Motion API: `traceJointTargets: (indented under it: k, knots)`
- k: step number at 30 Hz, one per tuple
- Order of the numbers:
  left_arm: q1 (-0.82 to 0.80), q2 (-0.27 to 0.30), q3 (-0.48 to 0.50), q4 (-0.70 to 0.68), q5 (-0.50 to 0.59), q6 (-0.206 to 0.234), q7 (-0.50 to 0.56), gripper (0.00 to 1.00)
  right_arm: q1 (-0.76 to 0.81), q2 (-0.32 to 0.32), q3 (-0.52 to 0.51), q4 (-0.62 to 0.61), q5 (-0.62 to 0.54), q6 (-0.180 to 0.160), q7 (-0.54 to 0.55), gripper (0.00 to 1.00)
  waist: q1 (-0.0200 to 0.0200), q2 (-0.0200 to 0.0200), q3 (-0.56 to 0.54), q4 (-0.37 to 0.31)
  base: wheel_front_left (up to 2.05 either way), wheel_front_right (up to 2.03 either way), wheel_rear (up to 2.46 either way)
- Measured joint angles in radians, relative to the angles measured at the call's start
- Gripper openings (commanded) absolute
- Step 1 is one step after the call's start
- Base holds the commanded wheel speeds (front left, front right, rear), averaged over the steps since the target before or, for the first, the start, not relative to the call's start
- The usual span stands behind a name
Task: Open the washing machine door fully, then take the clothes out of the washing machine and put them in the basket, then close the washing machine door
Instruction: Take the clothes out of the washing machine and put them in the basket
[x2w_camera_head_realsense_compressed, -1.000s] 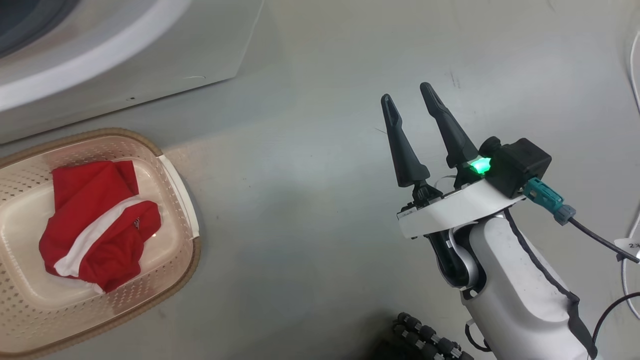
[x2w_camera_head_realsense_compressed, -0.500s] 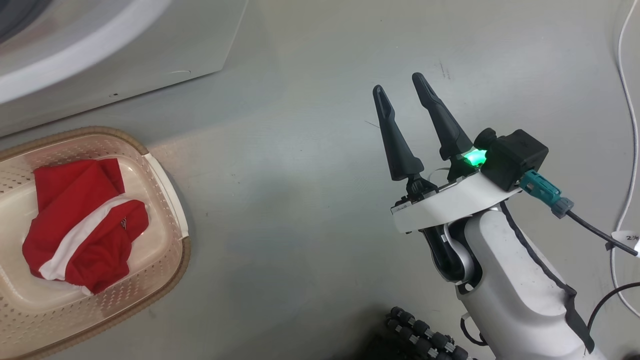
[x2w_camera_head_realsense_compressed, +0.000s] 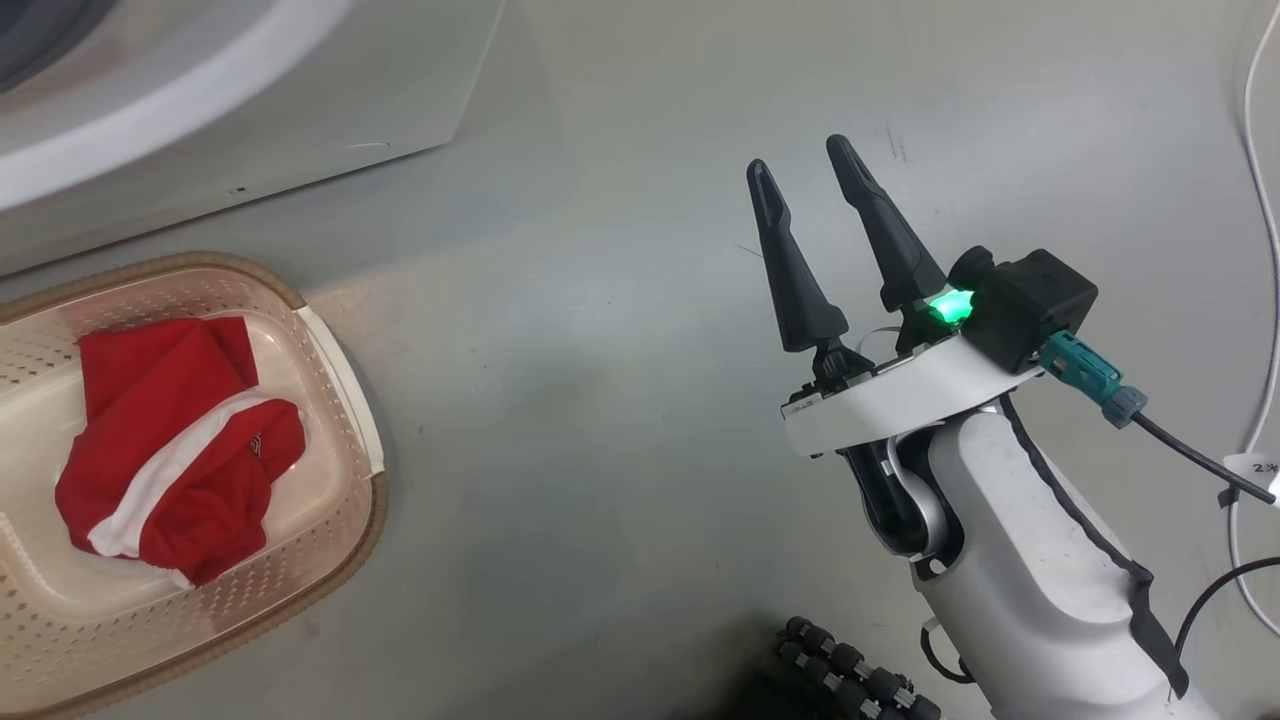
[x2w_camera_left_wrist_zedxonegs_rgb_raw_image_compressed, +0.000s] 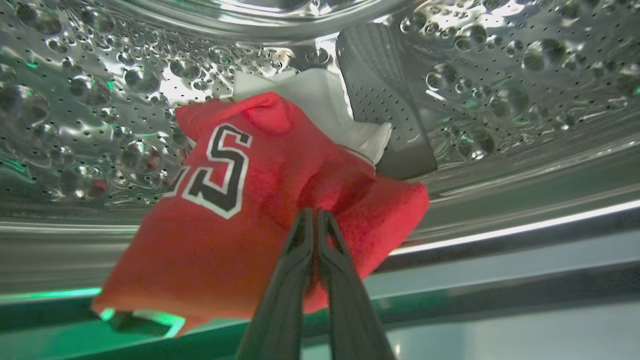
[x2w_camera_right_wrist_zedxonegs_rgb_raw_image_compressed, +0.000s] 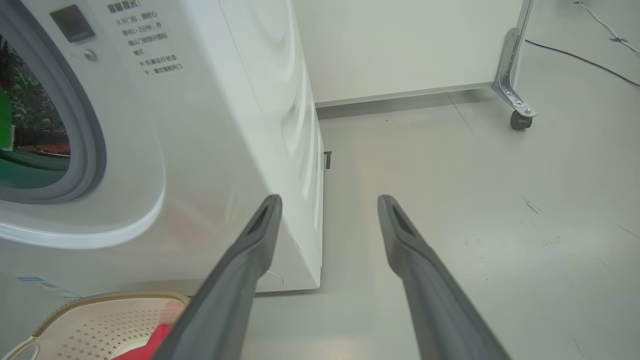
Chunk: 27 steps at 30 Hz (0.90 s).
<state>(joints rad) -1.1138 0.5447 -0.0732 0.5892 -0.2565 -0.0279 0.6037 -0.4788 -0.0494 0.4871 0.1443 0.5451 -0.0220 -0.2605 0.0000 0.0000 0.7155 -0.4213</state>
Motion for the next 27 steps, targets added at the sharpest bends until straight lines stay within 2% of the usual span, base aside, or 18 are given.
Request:
traceJointTargets:
  k: [13, 18, 27]
  knots:
    - [0.003, -0.084, 0.051, -0.044, -0.062, 0.016, -0.162, 0.00, 0.000, 0.000, -0.004, 0.015, -0.013, -0.007, 0.000, 1.00, 0.0000, 0.0000, -0.030, 0.030, 0.00, 0.00, 0.00]
    - [0.054, -0.107, 0.055, -0.061, -0.068, 0.015, -0.246, 0.00, 0.000, -0.001, -0.012, 0.025, -0.038, -0.007, 0.000, 1.00, 0.0000, 0.0000, -0.048, 0.046, 0.00, 0.00, 0.00]
    - [0.170, -0.201, 0.054, -0.117, -0.080, 0.023, -0.405, 0.00, 0.003, -0.001, -0.031, 0.053, -0.074, -0.007, 0.000, 1.00, 0.0000, 0.0000, -0.086, 0.091, 0.00, 0.00, 0.00]
